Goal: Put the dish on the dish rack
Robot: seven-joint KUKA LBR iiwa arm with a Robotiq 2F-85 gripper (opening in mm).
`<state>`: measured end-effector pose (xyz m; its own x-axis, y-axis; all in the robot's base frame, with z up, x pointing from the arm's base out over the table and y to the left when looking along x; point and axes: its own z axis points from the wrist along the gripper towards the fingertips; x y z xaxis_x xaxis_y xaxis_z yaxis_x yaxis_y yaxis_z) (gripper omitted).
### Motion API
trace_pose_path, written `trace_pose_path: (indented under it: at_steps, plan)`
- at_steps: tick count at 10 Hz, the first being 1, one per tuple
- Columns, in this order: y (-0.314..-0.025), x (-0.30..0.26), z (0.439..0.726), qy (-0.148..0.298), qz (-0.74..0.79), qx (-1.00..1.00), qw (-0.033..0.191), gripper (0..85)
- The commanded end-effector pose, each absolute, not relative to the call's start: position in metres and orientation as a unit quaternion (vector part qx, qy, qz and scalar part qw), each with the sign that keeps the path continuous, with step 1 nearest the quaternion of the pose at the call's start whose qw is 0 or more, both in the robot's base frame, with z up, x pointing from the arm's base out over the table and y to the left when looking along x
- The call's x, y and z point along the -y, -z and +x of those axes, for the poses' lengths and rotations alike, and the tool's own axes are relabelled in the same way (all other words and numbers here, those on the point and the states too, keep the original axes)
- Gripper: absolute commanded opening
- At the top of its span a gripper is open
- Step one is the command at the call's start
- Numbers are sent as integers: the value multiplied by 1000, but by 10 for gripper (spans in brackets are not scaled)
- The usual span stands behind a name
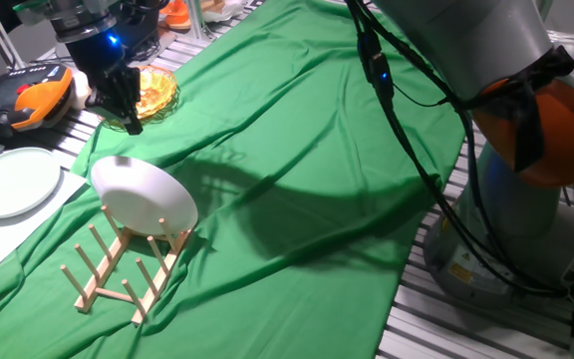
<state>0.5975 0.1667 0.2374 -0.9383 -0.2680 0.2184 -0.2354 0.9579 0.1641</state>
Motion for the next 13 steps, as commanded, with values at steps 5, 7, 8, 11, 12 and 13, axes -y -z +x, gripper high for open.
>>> trace_pose_path:
  at_steps: [5, 7, 8, 11, 12, 13]
  plan:
    - [-241, -165, 596, 63, 134, 983, 104, 0]
    - [-243, -161, 594, 61, 136, 984, 93, 0]
    - [-243, -161, 593, 61, 139, 984, 90, 0]
    - [-242, -162, 594, 53, 148, 985, 76, 0]
    - [-241, -163, 594, 50, 149, 985, 69, 0]
    - [-240, -164, 595, 45, 151, 986, 62, 0]
